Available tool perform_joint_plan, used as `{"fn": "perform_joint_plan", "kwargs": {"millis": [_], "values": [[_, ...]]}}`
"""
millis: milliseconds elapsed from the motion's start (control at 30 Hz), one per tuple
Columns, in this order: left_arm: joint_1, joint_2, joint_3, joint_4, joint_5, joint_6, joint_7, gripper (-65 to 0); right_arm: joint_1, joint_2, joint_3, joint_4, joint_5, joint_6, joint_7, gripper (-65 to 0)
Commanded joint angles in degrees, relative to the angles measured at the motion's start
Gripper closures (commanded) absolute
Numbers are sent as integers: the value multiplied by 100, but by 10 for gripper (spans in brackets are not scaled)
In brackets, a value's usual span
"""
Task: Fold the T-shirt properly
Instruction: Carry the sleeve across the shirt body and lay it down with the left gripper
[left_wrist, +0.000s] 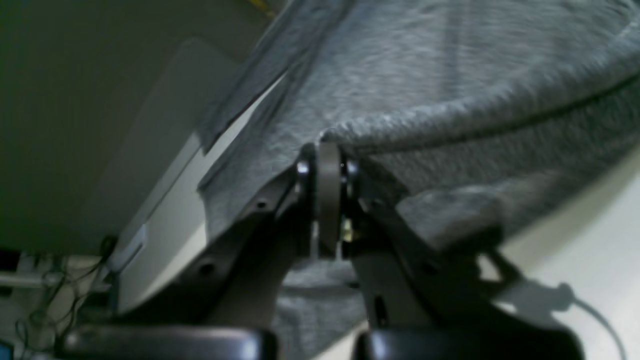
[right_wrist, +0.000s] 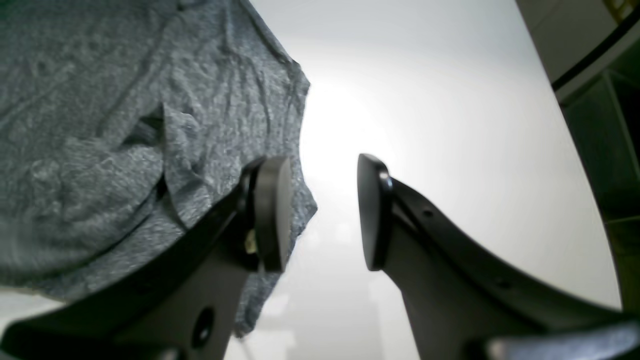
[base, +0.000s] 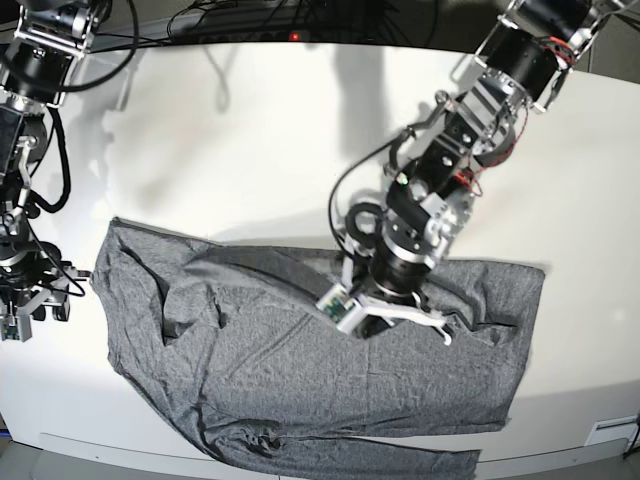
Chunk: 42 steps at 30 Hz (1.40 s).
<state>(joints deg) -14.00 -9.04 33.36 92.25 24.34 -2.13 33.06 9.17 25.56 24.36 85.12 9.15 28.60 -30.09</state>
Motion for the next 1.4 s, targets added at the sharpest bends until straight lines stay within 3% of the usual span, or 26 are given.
{"fn": "perform_joint_plan", "kwargs": {"millis": [0,200,433,633,900,1033,1367], "values": [[-155,9,-192,83,-68,90,-116,0,116,142,39,105,31,4,153,-225],[-155,11,-1102,46,-1012,85,-216,0,116,140,39,105,31,4,151,-225],[-319,11,-1266,-796,-1425,81,-841,0,116,140,39,105,31,4,103,-225],[-1032,11,-1266,-2430,-1436,79,-1440,0,116,140,39,105,31,4,44,-225],[-2269,11,-1266,-4306,-1438,74,-1469,0,116,140,39,105,31,4,42,-225],[-2476,11,-1266,-4835,-1432,-160,-1478,0,116,140,39,105,33,7,44,-225],[-2487,17,-1266,-5355,-1388,-177,-1971,0,116,140,39,105,52,4,17,-225]]}}
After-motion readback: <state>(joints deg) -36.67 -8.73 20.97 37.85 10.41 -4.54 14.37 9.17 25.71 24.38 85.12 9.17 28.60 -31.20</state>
